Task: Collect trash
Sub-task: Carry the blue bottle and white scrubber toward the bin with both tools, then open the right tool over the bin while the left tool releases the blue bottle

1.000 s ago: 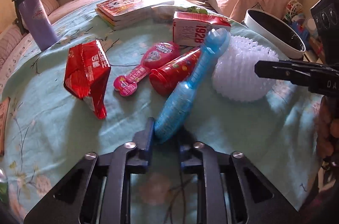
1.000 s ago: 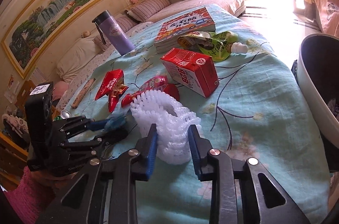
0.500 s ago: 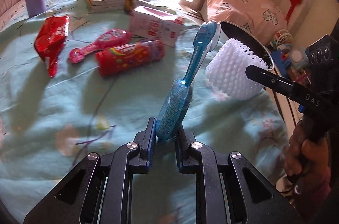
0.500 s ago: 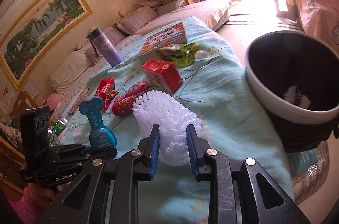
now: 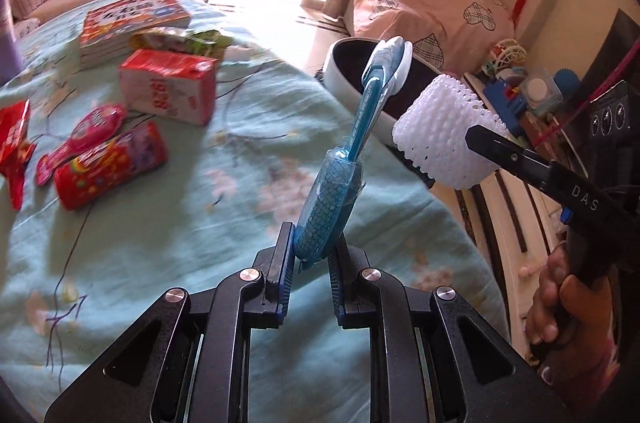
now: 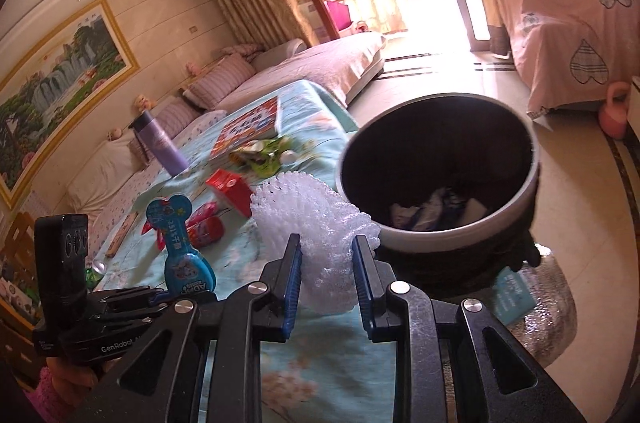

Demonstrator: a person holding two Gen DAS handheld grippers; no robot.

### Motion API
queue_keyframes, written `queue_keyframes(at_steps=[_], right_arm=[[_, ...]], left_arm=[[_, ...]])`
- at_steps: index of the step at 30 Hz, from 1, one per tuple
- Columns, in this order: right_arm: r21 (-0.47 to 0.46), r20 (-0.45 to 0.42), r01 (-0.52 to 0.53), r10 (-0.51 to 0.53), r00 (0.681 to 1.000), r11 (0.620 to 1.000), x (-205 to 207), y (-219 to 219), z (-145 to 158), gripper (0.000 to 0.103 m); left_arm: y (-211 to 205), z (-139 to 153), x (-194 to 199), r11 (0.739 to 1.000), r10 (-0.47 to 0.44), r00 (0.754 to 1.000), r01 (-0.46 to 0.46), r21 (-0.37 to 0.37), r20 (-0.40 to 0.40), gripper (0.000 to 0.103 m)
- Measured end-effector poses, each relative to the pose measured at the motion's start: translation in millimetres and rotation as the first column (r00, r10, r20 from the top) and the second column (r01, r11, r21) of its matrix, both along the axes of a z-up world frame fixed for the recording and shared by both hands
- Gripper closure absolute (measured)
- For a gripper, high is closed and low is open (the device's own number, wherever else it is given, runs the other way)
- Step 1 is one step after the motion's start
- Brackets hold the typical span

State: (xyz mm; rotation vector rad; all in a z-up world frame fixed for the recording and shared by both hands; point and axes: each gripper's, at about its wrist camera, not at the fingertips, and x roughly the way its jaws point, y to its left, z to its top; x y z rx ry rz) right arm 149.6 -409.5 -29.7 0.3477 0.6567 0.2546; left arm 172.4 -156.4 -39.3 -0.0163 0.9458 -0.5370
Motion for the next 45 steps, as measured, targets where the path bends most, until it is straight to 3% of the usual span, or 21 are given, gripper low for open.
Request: queue_keyframes(at_steps=[10,24,45], right_arm=[[0.014,0.022,0.074,-0.075,0.997,0.997,3,-42,4,0.078],[0.001,0.025,0.123,-0.123,0.992,0.992,25,-69,6,0.078],[-0.052,-0.04,0.122,-0.125,0.991,0.991,74,-91,0,0.077]], left_arm=[[-51,13,17,0.998,-0.056,0.998,0.056,0.021,0.023,0.088],[-95,28,53,0.995,-0.089,0.995,0.088,0.049,0.038,0.088],[-141,9,107,0.989,-0.107,0.994,0.11,0.1,-0.037,0.088]])
